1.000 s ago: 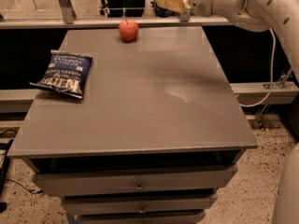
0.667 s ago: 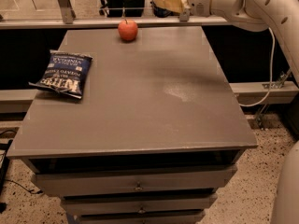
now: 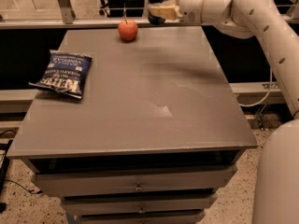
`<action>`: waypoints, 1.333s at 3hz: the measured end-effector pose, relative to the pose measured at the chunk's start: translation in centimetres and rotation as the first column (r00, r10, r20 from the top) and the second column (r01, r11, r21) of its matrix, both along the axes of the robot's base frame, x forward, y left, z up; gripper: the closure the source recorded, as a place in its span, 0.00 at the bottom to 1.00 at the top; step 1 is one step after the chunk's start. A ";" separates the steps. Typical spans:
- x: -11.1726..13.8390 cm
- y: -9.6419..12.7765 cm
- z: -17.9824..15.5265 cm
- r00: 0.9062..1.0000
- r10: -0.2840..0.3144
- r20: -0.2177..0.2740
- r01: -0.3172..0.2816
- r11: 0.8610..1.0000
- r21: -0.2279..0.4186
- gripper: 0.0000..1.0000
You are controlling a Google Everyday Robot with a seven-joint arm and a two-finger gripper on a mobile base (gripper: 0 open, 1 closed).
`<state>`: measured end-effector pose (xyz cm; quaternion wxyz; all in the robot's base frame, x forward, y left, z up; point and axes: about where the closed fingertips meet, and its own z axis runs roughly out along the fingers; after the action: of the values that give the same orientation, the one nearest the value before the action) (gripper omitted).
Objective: Move pepsi can near apple
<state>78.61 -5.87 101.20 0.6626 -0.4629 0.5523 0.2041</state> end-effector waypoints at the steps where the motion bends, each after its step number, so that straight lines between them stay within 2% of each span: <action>1: 0.5 1.7 -2.4 0.999 0.023 -0.042 -0.024 0.999 -0.023 1.00; 2: 1.2 4.0 -5.6 0.995 0.047 -0.089 -0.054 0.995 -0.083 1.00; 3: 1.7 4.8 -6.9 0.994 0.044 -0.098 -0.055 0.992 -0.112 1.00; 4: 3.8 5.1 -7.5 0.994 0.009 -0.106 -0.023 0.992 -0.126 1.00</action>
Offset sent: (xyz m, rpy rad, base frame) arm 0.0144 0.0488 -0.0777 -0.1294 0.1294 0.0707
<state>82.39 -0.73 93.71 0.6002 -0.4971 0.5945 0.1981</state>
